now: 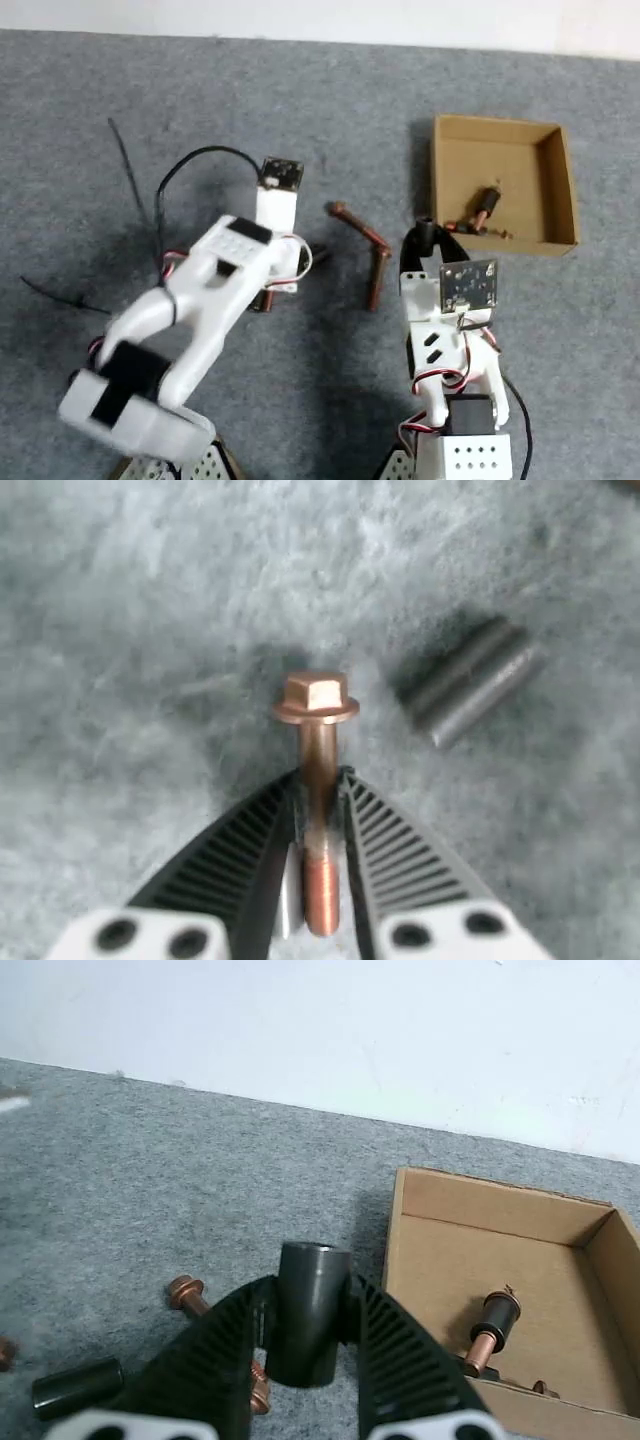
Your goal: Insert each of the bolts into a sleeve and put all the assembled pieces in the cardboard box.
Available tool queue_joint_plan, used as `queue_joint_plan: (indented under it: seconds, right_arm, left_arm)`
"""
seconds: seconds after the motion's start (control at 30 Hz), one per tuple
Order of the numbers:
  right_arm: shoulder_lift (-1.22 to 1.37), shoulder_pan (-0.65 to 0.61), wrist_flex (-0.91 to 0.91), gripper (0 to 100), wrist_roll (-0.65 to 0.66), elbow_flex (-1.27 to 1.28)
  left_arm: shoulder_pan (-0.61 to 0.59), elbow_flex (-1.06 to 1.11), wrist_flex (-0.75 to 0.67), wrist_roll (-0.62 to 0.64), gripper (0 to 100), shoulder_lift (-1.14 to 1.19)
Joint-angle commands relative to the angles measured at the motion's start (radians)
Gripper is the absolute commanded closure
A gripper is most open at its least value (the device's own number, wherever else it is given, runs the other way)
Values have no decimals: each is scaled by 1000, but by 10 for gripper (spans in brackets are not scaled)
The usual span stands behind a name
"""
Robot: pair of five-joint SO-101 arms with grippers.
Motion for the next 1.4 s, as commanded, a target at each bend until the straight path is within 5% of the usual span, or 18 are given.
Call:
queue_joint_plan:
  seconds: [0.0, 0.53, 0.93, 1.07, 1.27, 1.37]
  right_arm:
    - [-2, -4, -28, 991, 11, 104]
    - [5, -117, -25, 991, 11, 108]
    - [7, -335, 13, 988, 11, 108]
    - [7, -363, 13, 988, 11, 108]
    - [7, -363, 13, 988, 11, 108]
    - [7, -363, 13, 988, 12, 108]
  left_arm:
    - [-36, 139, -83, 3, 996, -289]
    - [-128, 908, -752, 9, 995, -1168]
    - [-130, 1049, -701, 12, 995, -1693]
    - [-105, 1044, -578, 150, 995, -1799]
    - [-24, 1044, -620, 402, 994, -1793]
    - [10, 1044, -620, 430, 994, -1793]
